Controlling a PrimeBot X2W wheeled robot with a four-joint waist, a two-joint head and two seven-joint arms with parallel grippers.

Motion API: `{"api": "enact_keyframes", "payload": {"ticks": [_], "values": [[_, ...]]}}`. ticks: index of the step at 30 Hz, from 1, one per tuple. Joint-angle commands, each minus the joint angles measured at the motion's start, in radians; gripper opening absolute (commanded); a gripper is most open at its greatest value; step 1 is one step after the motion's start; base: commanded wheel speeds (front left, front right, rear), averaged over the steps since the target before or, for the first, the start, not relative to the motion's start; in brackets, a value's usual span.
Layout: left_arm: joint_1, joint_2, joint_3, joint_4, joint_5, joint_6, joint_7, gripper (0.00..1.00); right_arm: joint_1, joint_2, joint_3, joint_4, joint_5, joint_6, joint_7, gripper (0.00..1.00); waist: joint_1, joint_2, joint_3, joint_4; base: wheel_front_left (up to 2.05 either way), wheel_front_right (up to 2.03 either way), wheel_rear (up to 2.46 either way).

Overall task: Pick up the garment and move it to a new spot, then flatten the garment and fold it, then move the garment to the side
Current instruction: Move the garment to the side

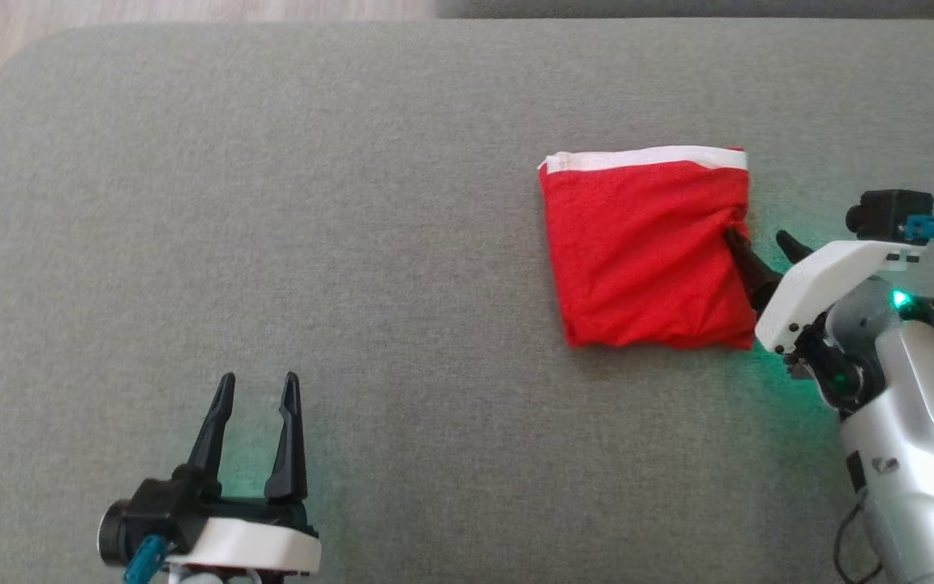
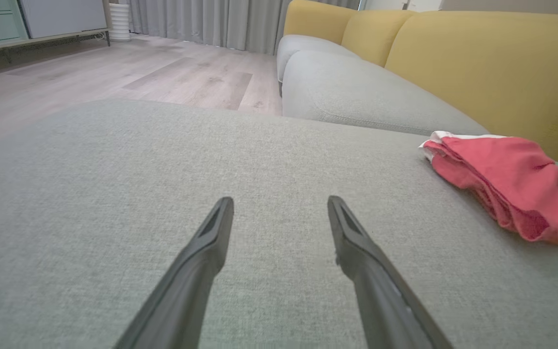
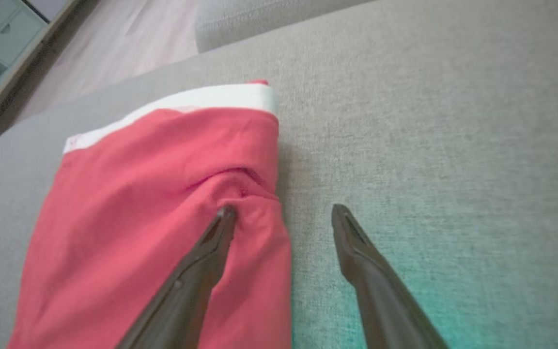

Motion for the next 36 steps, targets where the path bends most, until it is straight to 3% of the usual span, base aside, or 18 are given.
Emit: {"api": "enact_keyframes", "payload": {"ticks": [1, 6, 7, 8, 9, 10, 15, 20, 28, 32, 36], "values": [[-0.037, 0.0, 0.021, -0.024, -0.012, 0.01, -0.005, 1.0, -0.049, 0.012, 0.017, 0.005, -0.007, 0.008, 0.008, 1.0, -0.0001, 0.0, 0.017, 0.017, 0.0, 0.0, 0.0], [-0.048, 0.0, 0.011, -0.026, -0.02, 0.016, -0.005, 1.0, -0.075, 0.02, 0.025, 0.084, 0.002, 0.008, 0.029, 1.0, -0.0001, 0.0, 0.031, 0.028, 0.0, 0.0, 0.0], [-0.052, 0.0, 0.007, -0.028, -0.023, 0.019, -0.005, 1.0, -0.083, 0.03, 0.027, 0.111, 0.023, 0.008, 0.046, 0.82, -0.0001, 0.0, 0.037, 0.027, 0.0, 0.0, 0.0], [-0.052, 0.0, 0.007, -0.028, -0.023, 0.019, -0.005, 1.0, -0.083, 0.03, 0.027, 0.111, 0.023, 0.008, 0.046, 0.82, -0.0001, 0.0, 0.037, 0.027, 0.0, 0.0, 0.0], [-0.052, 0.0, 0.005, -0.029, -0.025, 0.021, -0.005, 1.0, -0.088, 0.033, 0.024, 0.115, 0.035, 0.008, 0.042, 0.16, -0.0001, 0.0, 0.04, 0.024, 0.0, 0.0, 0.0], [-0.053, 0.0, 0.005, -0.031, -0.027, 0.023, -0.005, 1.0, -0.092, 0.035, 0.018, 0.121, 0.049, 0.008, 0.04, 0.0, -0.0001, 0.0, 0.043, 0.019, 0.0, 0.0, 0.0], [-0.051, 0.0, 0.012, -0.036, -0.022, 0.026, -0.005, 1.0, -0.11, 0.032, 0.027, 0.095, 0.126, 0.008, 0.045, 0.0, -0.0001, 0.0, 0.056, -0.041, 0.0, 0.0, 0.0], [-0.058, 0.0, 0.021, -0.046, -0.006, 0.02, -0.005, 1.0, -0.129, -0.015, 0.06, 0.021, 0.154, 0.008, 0.055, 0.0, -0.0001, 0.0, 0.08, -0.142, 0.0, 0.0, 0.0], [-0.088, 0.0, 0.027, -0.049, 0.025, 0.003, -0.005, 1.0, -0.156, -0.161, 0.076, -0.176, 0.188, 0.008, 0.143, 0.0, -0.0001, 0.0, 0.127, -0.299, 0.0, 0.0, 0.0], [-0.11, 0.001, 0.028, -0.048, 0.036, -0.005, -0.005, 1.0, -0.148, -0.242, 0.027, -0.243, 0.19, 0.008, 0.211, 0.0, -0.0001, 0.0, 0.143, -0.334, 0.0, 0.0, 0.0], [-0.124, 0.003, 0.031, -0.052, 0.043, -0.01, -0.005, 1.0, -0.158, -0.28, -0.052, -0.256, 0.147, 0.008, 0.257, 0.0, -0.0001, 0.0, 0.156, -0.341, 0.0, 0.0, 0.0]]}}
